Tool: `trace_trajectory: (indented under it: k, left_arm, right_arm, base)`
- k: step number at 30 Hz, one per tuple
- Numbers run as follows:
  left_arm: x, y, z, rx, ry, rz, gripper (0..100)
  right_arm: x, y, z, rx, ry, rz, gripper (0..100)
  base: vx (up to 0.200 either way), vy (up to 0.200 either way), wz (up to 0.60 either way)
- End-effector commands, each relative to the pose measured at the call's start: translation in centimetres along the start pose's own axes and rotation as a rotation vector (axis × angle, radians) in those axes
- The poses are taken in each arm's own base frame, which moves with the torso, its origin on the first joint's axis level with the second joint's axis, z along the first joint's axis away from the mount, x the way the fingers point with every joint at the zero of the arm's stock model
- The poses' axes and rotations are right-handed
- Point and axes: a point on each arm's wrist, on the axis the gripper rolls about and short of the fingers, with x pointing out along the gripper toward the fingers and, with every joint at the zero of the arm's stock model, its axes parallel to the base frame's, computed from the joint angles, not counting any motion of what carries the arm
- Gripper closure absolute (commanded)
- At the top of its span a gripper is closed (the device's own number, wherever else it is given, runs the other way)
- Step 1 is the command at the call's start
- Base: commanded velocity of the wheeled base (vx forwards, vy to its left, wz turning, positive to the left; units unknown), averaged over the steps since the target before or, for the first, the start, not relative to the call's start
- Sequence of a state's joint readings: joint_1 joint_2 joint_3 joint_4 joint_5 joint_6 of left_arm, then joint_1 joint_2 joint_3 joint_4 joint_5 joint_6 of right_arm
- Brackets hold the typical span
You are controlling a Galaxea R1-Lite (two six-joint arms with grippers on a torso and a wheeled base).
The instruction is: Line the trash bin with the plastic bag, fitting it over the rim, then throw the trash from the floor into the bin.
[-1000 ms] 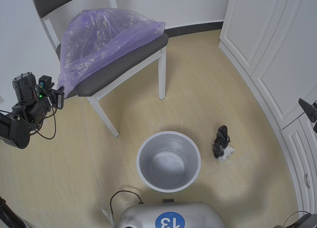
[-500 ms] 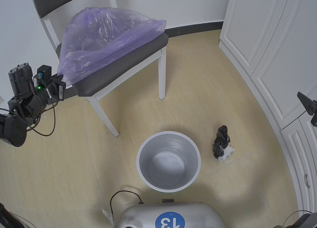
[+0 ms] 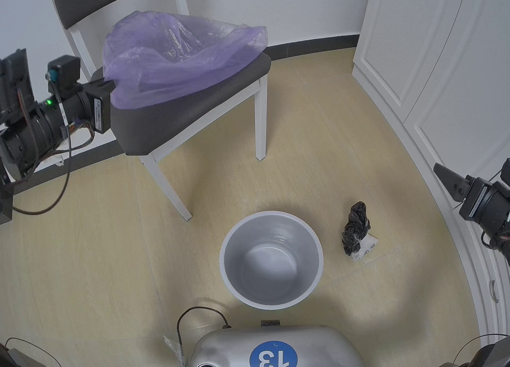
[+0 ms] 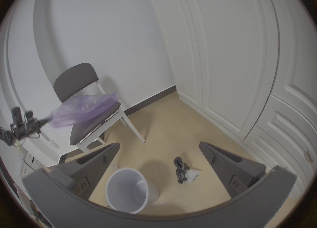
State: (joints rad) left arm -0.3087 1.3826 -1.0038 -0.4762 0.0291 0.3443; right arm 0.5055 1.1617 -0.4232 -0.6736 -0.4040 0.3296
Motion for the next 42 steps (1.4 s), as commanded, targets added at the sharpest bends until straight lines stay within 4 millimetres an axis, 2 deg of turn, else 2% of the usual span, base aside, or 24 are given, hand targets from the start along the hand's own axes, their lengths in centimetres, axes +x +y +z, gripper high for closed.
trace_trajectory:
  k: [1,6,13,26,27,30,36,42]
  left_arm:
    - [-3.7,-0.5,4.0,-0.01,-0.136,-0.047,100]
    - [-5.6,-0.8,6.3,0.06,-0.143,-0.115,100]
    - [-7.9,-1.7,9.1,0.086,-0.18,-0.252,100]
    - [-8.3,-2.8,10.5,0.137,-0.225,-0.3,100]
    - [-8.4,-3.1,10.8,0.134,-0.238,-0.317,100]
    - [-8.6,-3.3,11.5,0.125,-0.265,-0.335,100]
    - [-9.5,-4.4,12.2,0.094,-0.286,-0.373,100]
    - [-9.6,-5.0,12.9,0.088,-0.298,-0.381,100]
  right_arm:
    - [0.3,0.7,-1.3,-0.005,0.038,0.04,0]
    - [1.4,2.7,-1.6,0.028,0.046,0.108,0]
    - [3.3,3.7,-2.2,0.041,0.035,0.114,0]
    - [6.6,5.5,-2.4,0.058,-0.001,0.123,0]
    - [7.1,5.6,-3.0,0.051,0.014,0.117,0]
    - [7.6,5.6,-3.7,0.061,0.021,0.116,0]
    - [8.4,5.9,-3.5,0.114,-0.003,0.121,0]
    - [9.0,5.9,-4.8,0.103,0.046,0.126,0]
  base:
    - [0.0,0.0,0.0]
    - [0.0,0.0,0.0]
    - [0.0,0.0,0.0]
    - [0.0,0.0,0.0]
    - [0.0,0.0,0.0]
    - [0.0,0.0,0.0]
    - [0.0,0.0,0.0]
    - [0.0,0.0,0.0]
